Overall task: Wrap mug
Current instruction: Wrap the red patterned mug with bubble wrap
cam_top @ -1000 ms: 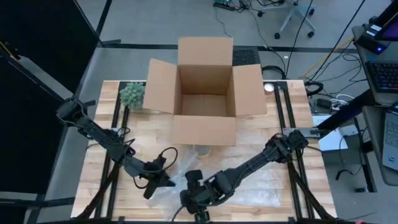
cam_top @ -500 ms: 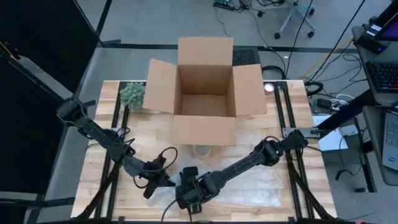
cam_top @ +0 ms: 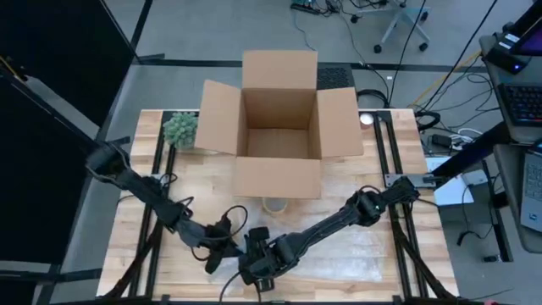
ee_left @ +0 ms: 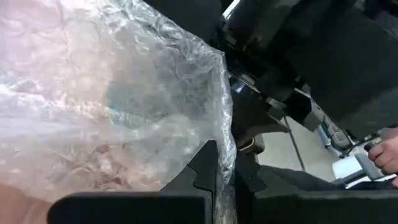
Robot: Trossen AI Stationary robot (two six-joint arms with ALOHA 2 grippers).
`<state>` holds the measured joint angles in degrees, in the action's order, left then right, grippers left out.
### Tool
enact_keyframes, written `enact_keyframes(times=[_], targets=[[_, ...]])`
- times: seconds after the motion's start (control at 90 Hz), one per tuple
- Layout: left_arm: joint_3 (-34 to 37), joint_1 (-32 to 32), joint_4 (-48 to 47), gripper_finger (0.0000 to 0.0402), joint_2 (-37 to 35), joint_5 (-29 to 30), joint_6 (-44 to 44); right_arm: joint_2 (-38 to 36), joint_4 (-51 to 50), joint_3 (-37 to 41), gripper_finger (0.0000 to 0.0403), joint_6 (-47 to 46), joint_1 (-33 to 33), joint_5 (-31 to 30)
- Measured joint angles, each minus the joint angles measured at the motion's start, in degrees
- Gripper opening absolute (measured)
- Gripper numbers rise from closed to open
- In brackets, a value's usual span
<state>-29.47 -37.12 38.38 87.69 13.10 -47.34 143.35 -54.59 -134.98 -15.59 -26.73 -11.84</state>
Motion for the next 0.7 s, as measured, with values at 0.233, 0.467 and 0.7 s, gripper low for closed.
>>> enact_keyframes(times=[0.233, 0.467, 0.7], targets=[[-0.22, 0.35, 1.54, 0.0001, 2.18, 0.35, -0.31, -0.96, -1.61, 0.04, 0.0176, 0.83, 0.05, 1.79], [-0.14, 0.37, 1.54, 0.0001, 2.24, 0.37, -0.05, -5.64, -4.48, 0.04, 0.0176, -1.14, -0.34, 2.19], [-0.07, 0.39, 2.07, 0.0001, 2.31, 0.39, 0.11, -10.26, -9.01, 0.0, 0.0176, -1.42, -0.8, -0.55]])
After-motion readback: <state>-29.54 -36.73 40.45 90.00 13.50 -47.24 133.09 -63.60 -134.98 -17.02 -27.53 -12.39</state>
